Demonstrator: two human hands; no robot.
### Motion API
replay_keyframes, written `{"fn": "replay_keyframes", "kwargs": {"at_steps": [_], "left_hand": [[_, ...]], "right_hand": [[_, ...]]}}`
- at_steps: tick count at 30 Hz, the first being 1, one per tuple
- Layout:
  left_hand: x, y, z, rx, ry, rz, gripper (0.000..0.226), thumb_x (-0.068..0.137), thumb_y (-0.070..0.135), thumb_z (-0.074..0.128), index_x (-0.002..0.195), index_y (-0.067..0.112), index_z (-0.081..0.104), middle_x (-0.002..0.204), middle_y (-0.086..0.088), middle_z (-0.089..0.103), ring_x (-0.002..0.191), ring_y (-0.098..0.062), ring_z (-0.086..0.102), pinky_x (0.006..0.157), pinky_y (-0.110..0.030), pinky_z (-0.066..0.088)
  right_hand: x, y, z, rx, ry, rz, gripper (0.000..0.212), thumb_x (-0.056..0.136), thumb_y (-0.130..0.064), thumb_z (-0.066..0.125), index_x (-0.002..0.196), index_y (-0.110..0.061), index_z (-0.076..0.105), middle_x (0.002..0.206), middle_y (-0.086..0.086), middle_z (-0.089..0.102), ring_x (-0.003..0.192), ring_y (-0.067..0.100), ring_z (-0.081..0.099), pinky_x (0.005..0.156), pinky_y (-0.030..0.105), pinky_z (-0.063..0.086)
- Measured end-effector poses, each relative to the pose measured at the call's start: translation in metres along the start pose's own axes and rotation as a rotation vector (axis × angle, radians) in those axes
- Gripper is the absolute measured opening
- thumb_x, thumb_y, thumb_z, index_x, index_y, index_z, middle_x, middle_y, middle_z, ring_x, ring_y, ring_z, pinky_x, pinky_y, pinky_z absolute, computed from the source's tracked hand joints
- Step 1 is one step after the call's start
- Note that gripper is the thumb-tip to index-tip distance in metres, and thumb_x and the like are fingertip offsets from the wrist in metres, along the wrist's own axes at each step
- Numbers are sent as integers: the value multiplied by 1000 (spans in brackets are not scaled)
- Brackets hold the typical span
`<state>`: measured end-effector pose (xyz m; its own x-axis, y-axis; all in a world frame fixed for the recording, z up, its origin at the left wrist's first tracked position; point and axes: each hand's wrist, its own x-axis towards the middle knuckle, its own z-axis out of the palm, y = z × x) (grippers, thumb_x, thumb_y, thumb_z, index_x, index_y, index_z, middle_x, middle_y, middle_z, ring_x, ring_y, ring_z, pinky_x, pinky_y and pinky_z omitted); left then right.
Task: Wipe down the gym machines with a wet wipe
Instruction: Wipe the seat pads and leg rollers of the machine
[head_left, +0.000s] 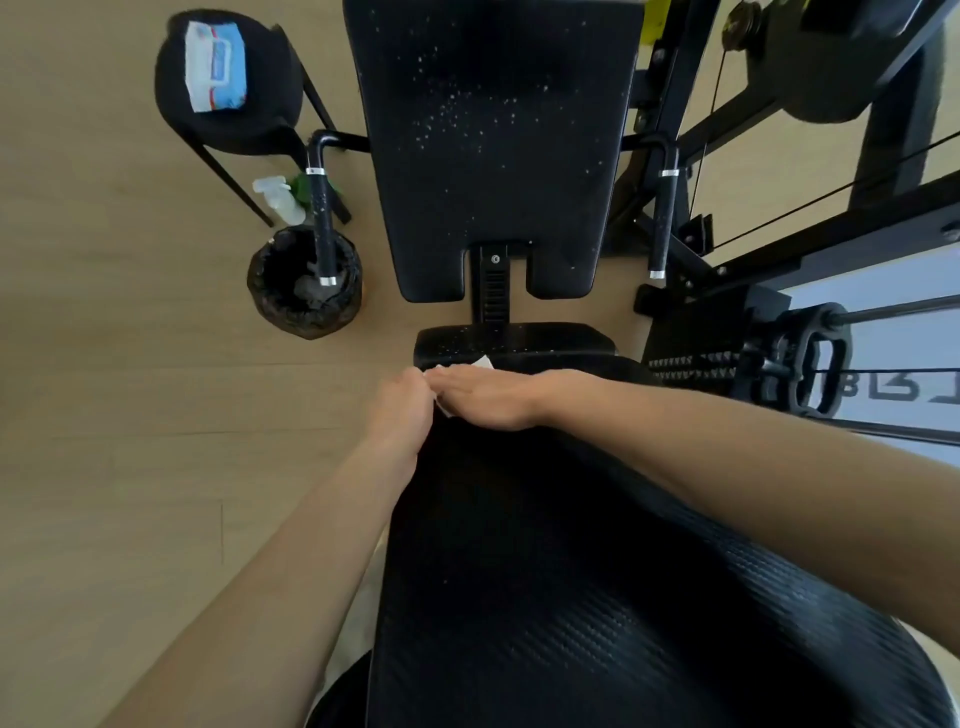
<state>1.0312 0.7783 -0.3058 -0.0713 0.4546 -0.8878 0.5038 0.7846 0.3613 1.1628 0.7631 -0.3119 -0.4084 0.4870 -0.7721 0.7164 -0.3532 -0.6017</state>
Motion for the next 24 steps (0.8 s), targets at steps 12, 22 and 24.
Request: {"fn": "replay_keyframes", "kwargs": {"at_steps": [12,22,24], "left_hand": [[-3,-4,4,-14,20,-9,24,102,27,34,85,20,49,95,-6,58,85,-19,54,80,-38,45],[-10,1,4,29,-7,-67,42,99,36,36,133,18,52,119,-7,62,108,-26,59,102,-50,48],[-12,4,3,9,-4,-59,43,97,37,36,131,17,53,117,-7,62,106,-27,60,100,-51,49]], "right_hand": [[-10,92,-39,-119,73,376,43,111,-30,28,136,-9,55,142,14,53,129,30,50,100,34,35],[-50,127,-34,-115,168,584,44,108,-35,30,140,-11,49,142,16,49,130,32,46,113,49,36],[-61,117,-29,-122,159,602,48,109,-33,29,145,-6,44,149,19,41,139,35,39,117,47,32]]}}
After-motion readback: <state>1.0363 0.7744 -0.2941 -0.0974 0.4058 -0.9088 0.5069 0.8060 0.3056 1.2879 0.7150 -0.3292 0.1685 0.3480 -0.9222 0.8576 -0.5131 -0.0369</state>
